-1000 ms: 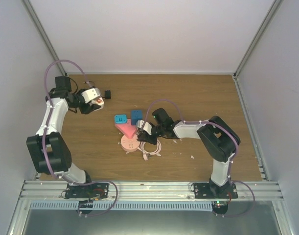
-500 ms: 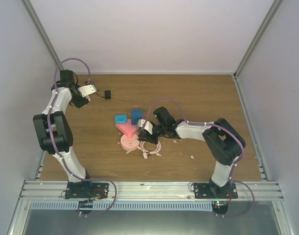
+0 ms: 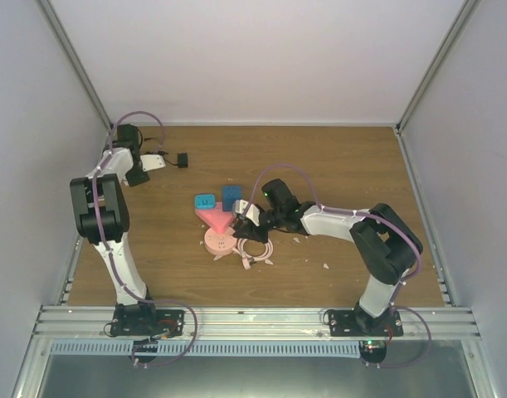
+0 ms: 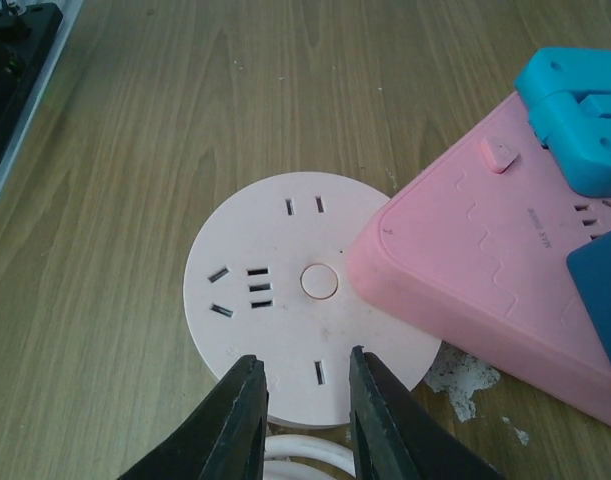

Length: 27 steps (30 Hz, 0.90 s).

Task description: Pull the plug off the socket

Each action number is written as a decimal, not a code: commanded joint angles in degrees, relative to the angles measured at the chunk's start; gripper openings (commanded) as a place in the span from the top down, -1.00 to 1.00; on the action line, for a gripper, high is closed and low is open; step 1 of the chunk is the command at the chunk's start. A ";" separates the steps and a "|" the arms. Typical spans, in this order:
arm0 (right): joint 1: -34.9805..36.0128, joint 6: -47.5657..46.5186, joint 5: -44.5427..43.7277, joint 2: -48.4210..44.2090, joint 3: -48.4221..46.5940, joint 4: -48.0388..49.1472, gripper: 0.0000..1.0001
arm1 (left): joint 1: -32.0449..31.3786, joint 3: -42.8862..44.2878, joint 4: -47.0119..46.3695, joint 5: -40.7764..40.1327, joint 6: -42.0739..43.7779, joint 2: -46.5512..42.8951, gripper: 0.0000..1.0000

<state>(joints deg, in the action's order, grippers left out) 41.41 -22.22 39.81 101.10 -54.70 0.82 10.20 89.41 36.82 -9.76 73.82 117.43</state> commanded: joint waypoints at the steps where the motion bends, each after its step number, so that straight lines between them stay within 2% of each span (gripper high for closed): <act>1: 0.42 -0.08 1.10 -1.76 0.62 -0.56 0.48 | -1.36 0.35 -5.00 -5.79 3.38 1.84 0.13; 3: 0.40 -0.21 1.08 -1.87 0.55 -0.56 0.45 | -1.85 0.20 -5.34 -6.42 4.28 2.46 0.02; 9: 0.38 -0.46 1.08 -1.95 0.38 -0.60 0.34 | -3.14 0.40 -4.55 -6.69 4.58 2.88 -0.50; 12: 0.44 -0.67 1.06 -2.04 0.24 -1.81 0.30 | -3.44 0.42 -3.71 -5.43 4.68 2.10 -0.64; 20: 0.18 -1.40 0.64 -2.99 -0.43 -2.78 0.23 | -3.52 0.90 -0.23 0.31 1.81 -1.50 -0.84; 23: -0.21 -1.67 0.07 -3.89 -0.57 -3.05 0.15 | -3.52 0.51 1.66 5.84 -1.40 -3.68 -0.97; 27: -1.10 -2.15 -0.17 -4.94 -1.04 -3.86 -0.01 | -3.52 -1.15 3.84 13.98 -6.22 -7.06 -0.98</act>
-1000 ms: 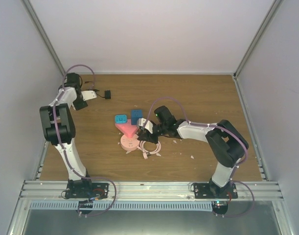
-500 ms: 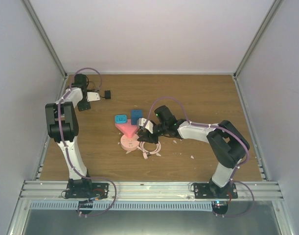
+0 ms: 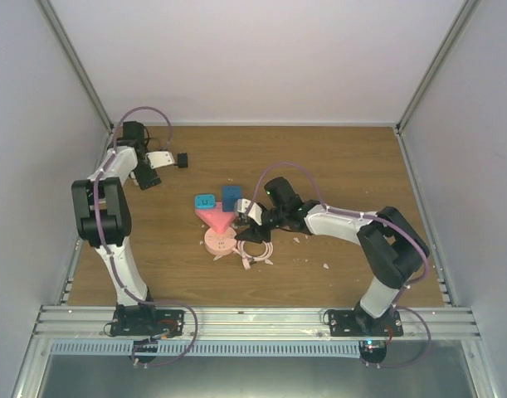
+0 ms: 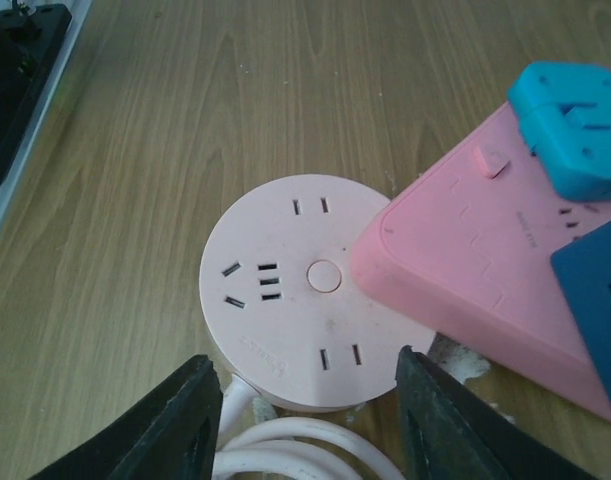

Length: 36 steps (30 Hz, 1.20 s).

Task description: Pull the plug off the socket

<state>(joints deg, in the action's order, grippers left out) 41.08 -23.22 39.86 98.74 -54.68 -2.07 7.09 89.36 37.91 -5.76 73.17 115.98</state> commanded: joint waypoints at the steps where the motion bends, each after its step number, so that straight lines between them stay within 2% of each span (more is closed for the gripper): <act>1: -1.05 -1.39 -0.22 -2.84 -1.26 -1.35 -0.05 | -0.41 -1.69 3.09 12.25 -6.70 -6.55 -0.98; 8: -1.88 -2.52 -0.39 -5.28 -0.99 -2.50 -0.36 | -0.58 -5.82 4.80 28.20 -13.57 -12.18 -0.98; 12: -1.77 -3.61 0.40 -6.73 -1.00 -3.81 -0.51 | -0.76 -9.08 3.65 32.81 -15.60 -14.05 -0.96; 16: 1.46 -6.32 -0.28 -8.01 -1.74 -6.21 -0.61 | -0.68 -13.77 1.42 34.55 -16.74 -15.68 -0.91; 22: 10.03 -9.39 -10.67 -3.94 -7.38 -10.32 -0.67 | 0.41 -18.80 -1.57 41.46 -21.65 -18.07 -0.89; 28: 17.47 -11.08 -21.70 4.61 -13.65 -11.14 -0.69 | 3.11 -22.57 -3.68 47.26 -25.39 -20.13 -0.89; 36: 20.35 -8.20 -28.36 15.70 -22.93 -11.40 -0.66 | 6.54 -27.64 -5.39 50.47 -27.16 -22.78 -0.87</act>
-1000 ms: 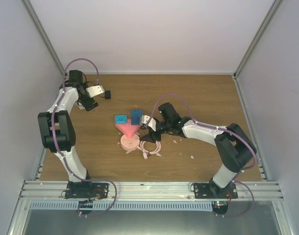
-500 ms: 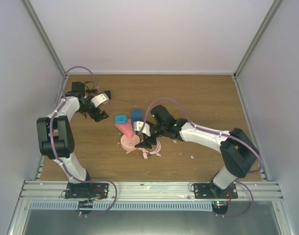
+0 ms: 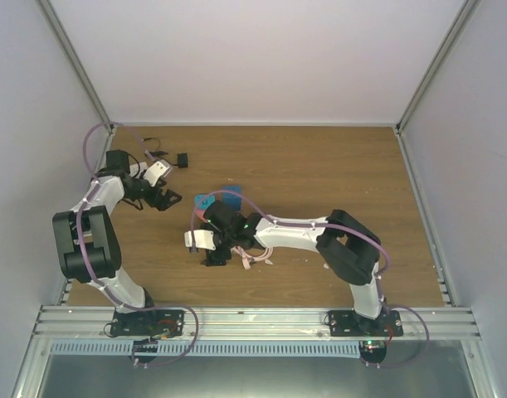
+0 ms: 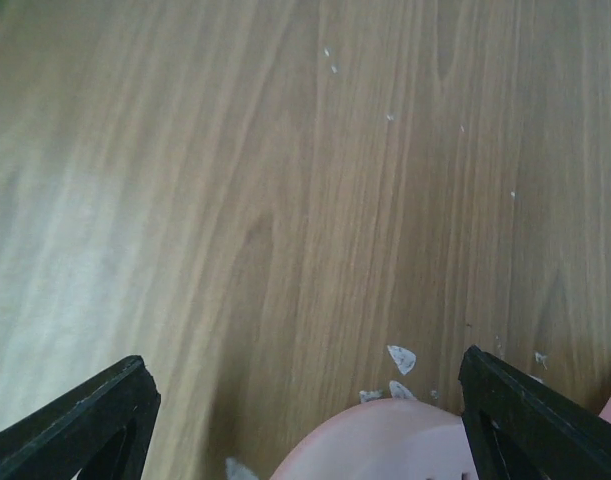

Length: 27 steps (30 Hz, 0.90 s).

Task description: Pull the plug off the socket

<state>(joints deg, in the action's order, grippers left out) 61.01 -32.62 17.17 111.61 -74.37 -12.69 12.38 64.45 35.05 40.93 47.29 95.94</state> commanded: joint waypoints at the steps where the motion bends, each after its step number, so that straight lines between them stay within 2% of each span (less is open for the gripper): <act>1: 0.42 1.24 -6.27 3.69 -3.62 -0.58 -0.66 | 1.44 -3.41 -2.77 3.85 -1.12 -3.16 -0.87; 6: 0.42 1.07 -7.52 8.62 -6.78 -1.49 -0.64 | 1.68 -4.94 -2.67 4.59 -0.89 -3.70 -0.86; 11: 0.30 1.22 -9.33 9.80 -6.63 -2.75 -0.59 | 1.73 -4.74 -1.79 5.31 -0.57 -4.06 -0.86; 27: -5.64 2.91 -9.25 -3.45 12.37 -0.77 -0.54 | 1.21 -1.90 1.53 7.21 1.22 -1.57 -0.85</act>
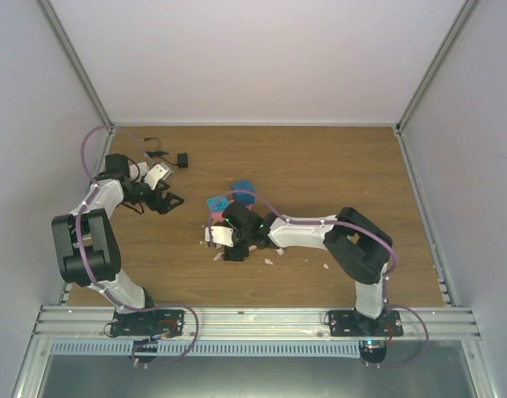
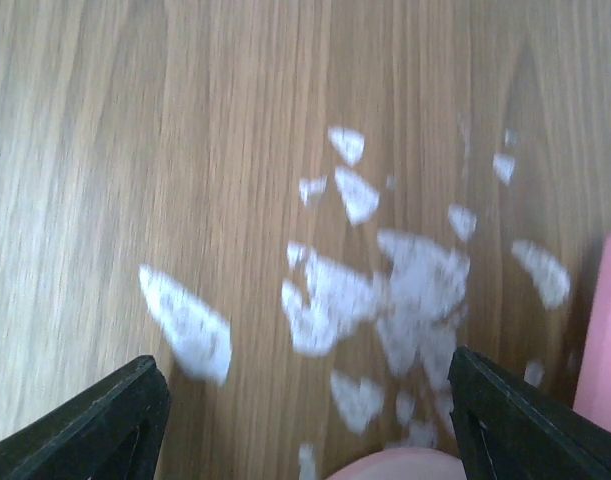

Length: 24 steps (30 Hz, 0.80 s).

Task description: Pull the plug off the socket

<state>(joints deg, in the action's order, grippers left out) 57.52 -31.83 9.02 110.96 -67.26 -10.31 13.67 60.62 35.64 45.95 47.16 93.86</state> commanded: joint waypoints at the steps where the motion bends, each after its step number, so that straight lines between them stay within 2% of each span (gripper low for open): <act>1: -2.61 2.20 -1.11 -3.64 6.55 -3.18 -0.54 | -0.21 2.05 1.31 2.21 1.58 0.75 -0.84; 13: -11.24 1.68 -1.13 -13.85 17.72 -5.03 -0.53 | -3.39 3.12 1.10 2.29 1.62 1.82 -0.83; 24: -20.12 -1.07 -0.80 -18.04 18.92 -3.73 -0.53 | -7.41 -0.07 -1.18 5.84 3.51 -0.38 -0.81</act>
<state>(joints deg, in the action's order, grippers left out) 40.12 -31.14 8.88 95.20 -48.51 -14.37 8.25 62.33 36.53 48.75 48.80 94.98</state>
